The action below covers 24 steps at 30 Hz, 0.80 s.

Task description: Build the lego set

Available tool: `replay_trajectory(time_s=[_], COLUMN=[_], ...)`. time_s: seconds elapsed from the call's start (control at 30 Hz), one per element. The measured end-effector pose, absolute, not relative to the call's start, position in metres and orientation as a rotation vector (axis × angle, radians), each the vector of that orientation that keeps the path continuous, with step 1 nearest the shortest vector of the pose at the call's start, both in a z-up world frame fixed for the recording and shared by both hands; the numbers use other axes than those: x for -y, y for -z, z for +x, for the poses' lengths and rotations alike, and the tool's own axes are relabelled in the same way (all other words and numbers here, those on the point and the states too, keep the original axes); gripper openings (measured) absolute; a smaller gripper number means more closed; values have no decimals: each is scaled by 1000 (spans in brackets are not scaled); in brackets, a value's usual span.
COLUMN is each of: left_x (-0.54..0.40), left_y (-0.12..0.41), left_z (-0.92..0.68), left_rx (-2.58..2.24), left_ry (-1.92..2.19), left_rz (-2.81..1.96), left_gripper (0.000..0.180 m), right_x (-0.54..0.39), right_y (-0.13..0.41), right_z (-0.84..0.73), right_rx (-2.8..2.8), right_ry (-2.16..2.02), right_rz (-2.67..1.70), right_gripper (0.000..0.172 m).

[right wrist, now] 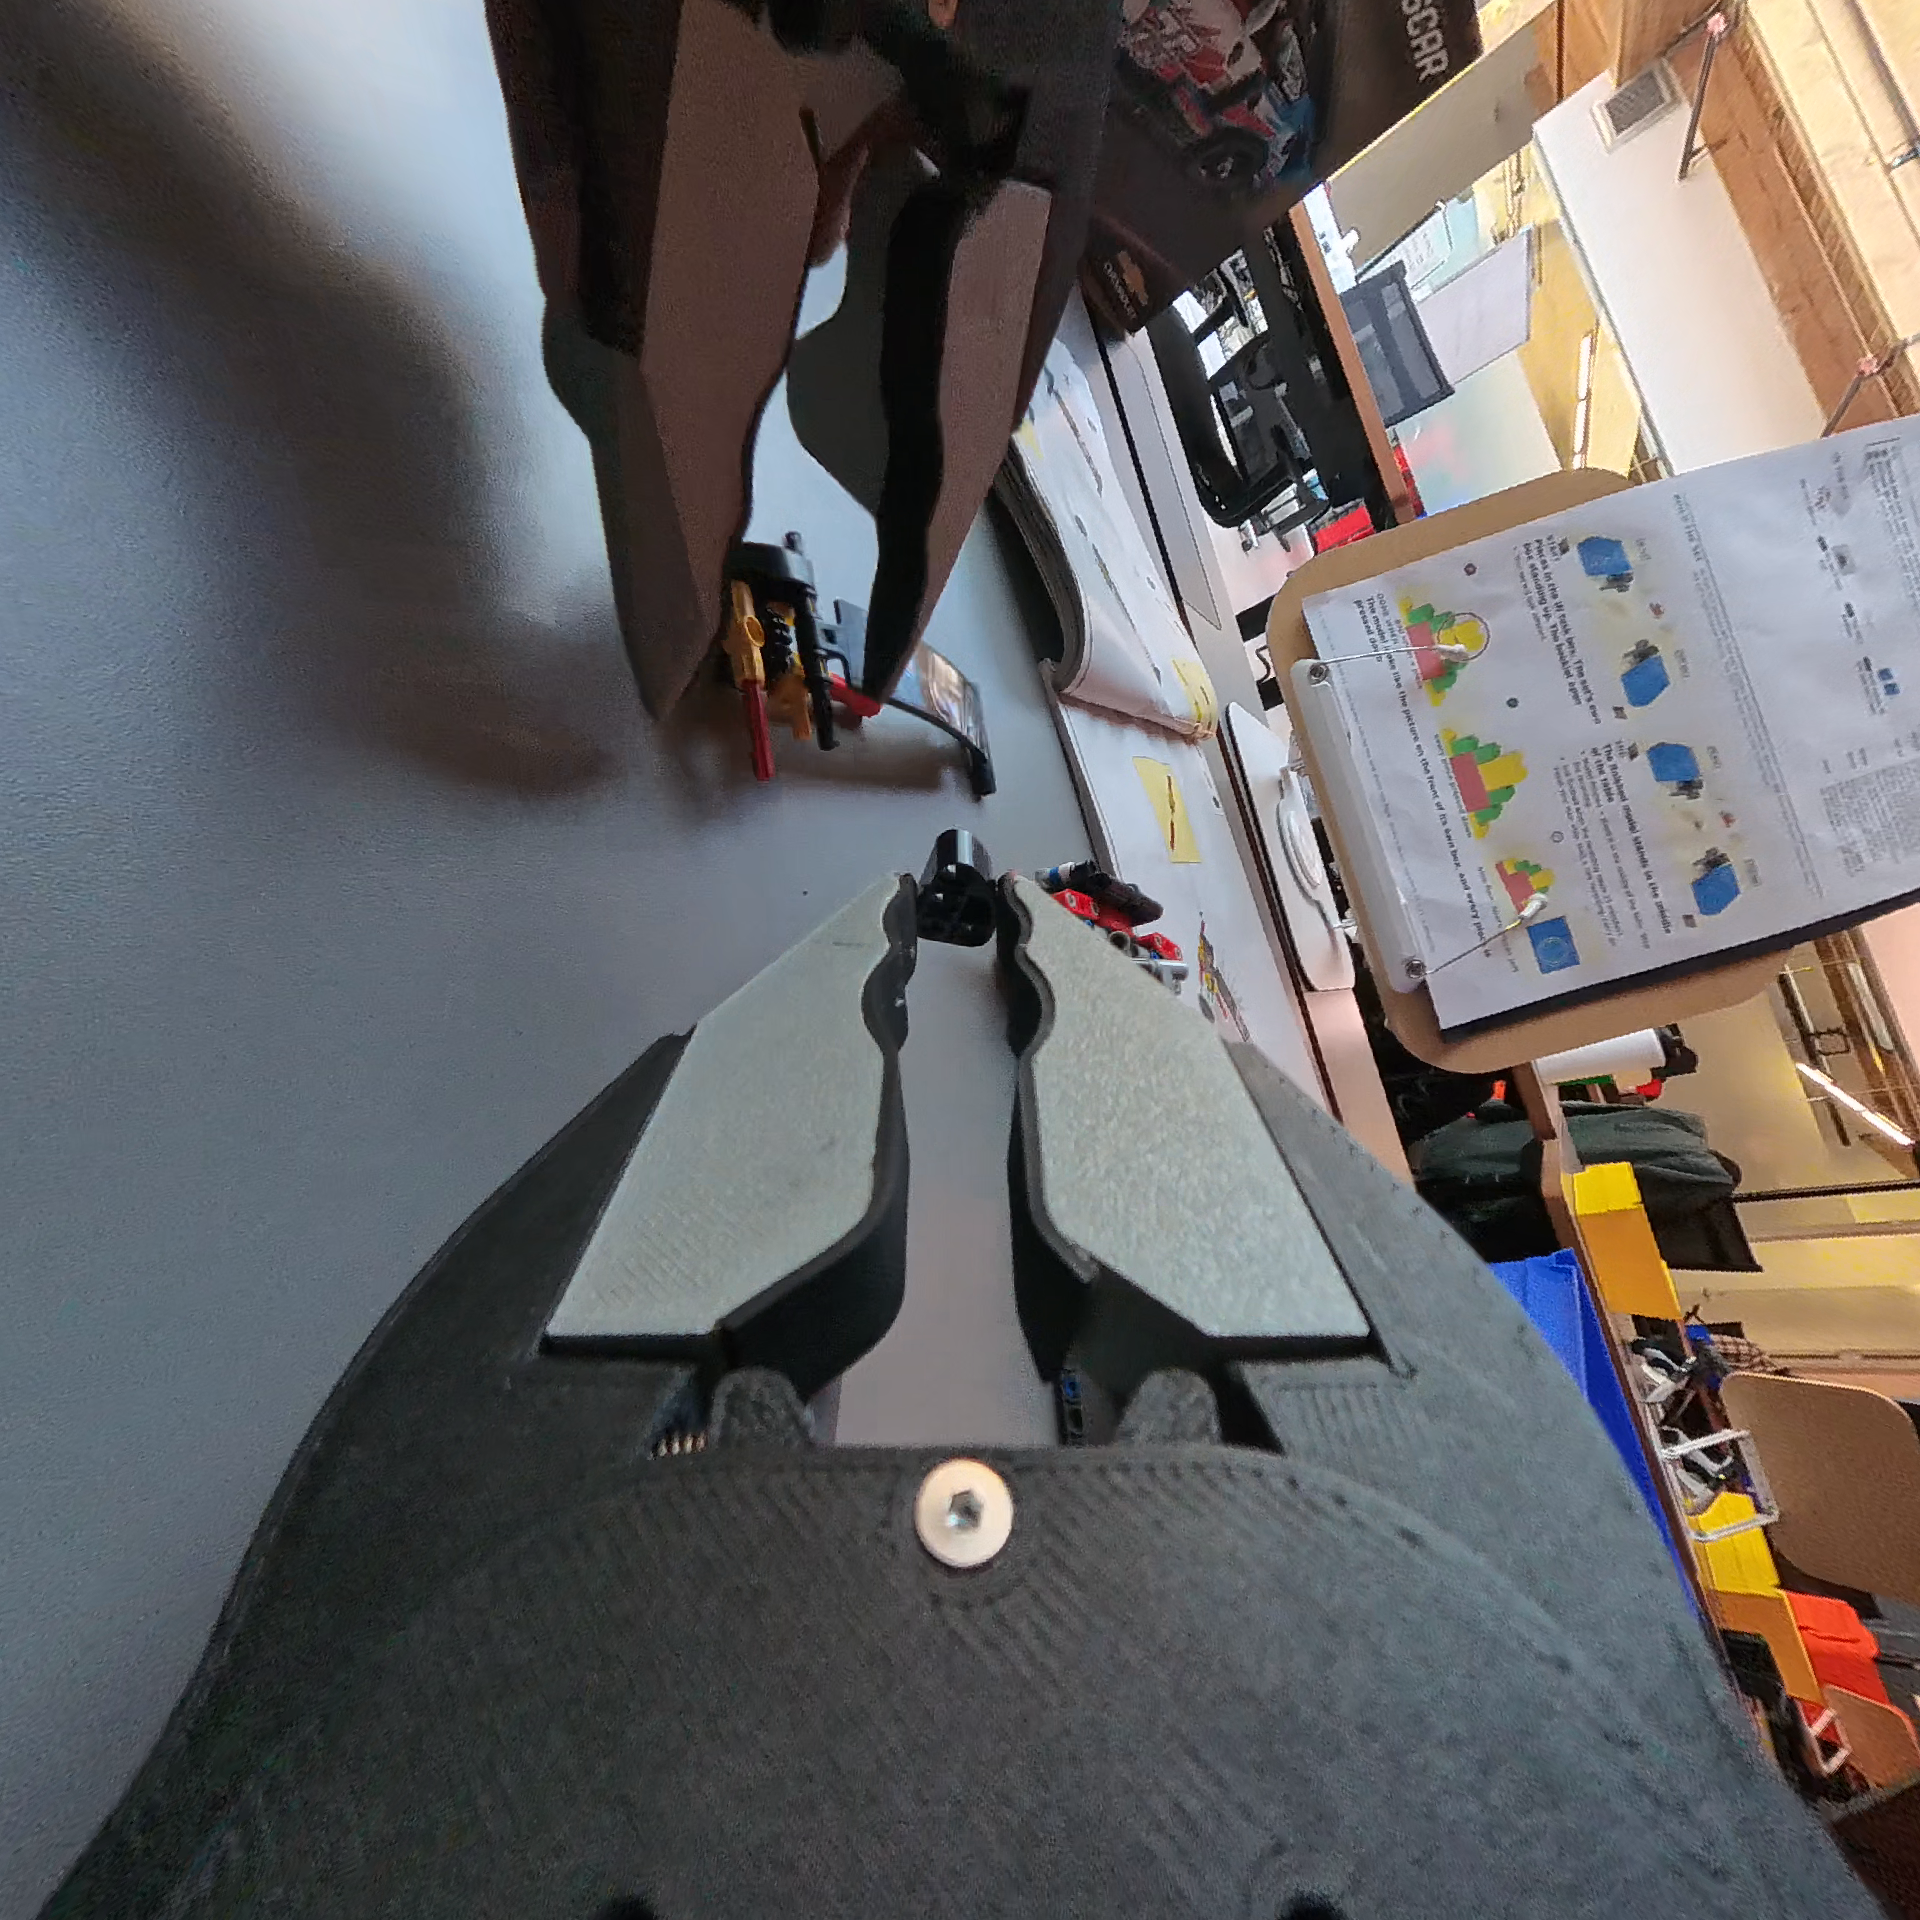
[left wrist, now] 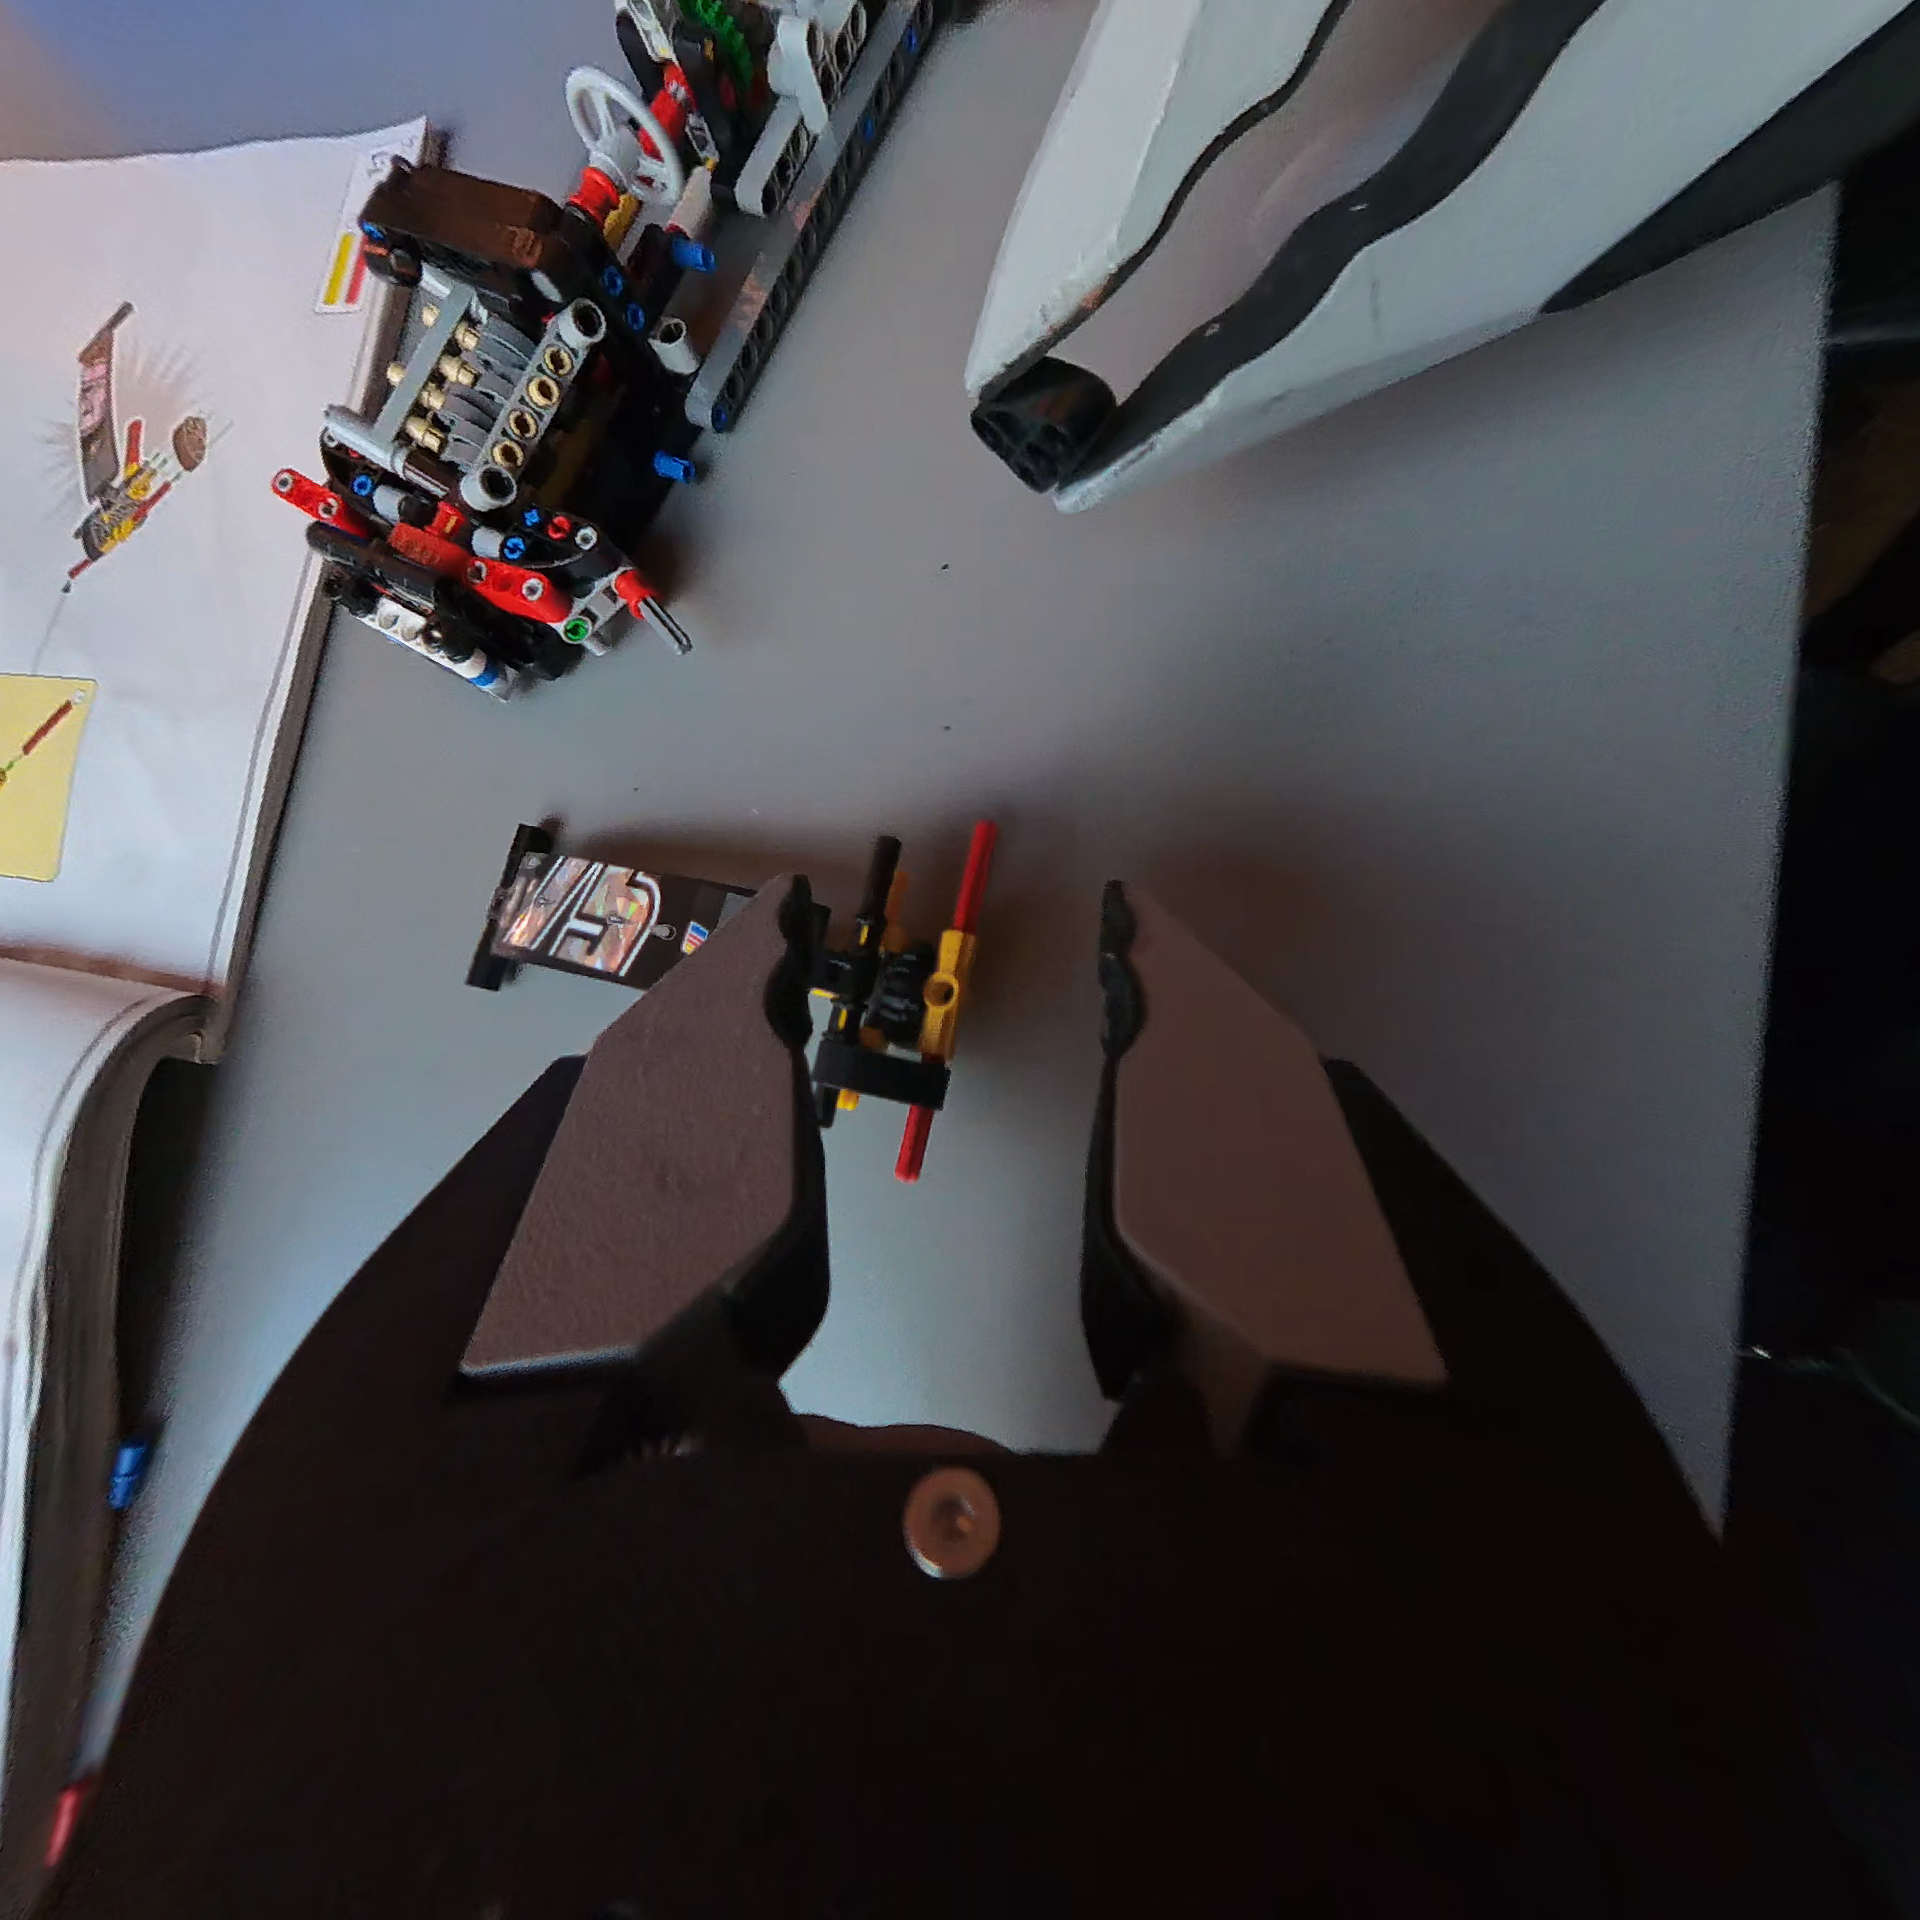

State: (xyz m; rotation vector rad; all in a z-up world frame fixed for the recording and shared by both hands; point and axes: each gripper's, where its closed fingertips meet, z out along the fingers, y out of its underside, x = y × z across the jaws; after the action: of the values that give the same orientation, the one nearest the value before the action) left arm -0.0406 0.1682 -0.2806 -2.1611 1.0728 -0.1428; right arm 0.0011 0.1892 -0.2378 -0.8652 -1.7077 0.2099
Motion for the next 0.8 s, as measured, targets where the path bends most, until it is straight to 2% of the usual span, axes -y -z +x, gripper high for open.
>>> replay_trajectory(time_s=[0.27,0.37,0.47,0.6,0.8], left_x=[-180,-180,-175,-150,-92], left_y=[292,295,295,278,213], left_z=[-47,-52,-54,-42,-42], left_rx=[-1215,-1233,-1228,-1220,-1105], left_ry=[-38,-50,3,273,785], left_rz=[-2180,-2202,-2207,-2103,-1649], left_gripper=[38,20,19,18,19], right_x=[-186,-183,-181,-172,-138], right_y=[247,249,250,245,229], right_z=[-1,-1,-2,-5,-17], right_rx=[1729,1741,1750,1755,1821], right_ry=[-244,-265,-279,-350,-579], right_rz=[-875,-874,-874,-876,-862], right_gripper=[13,13,13,13,13])
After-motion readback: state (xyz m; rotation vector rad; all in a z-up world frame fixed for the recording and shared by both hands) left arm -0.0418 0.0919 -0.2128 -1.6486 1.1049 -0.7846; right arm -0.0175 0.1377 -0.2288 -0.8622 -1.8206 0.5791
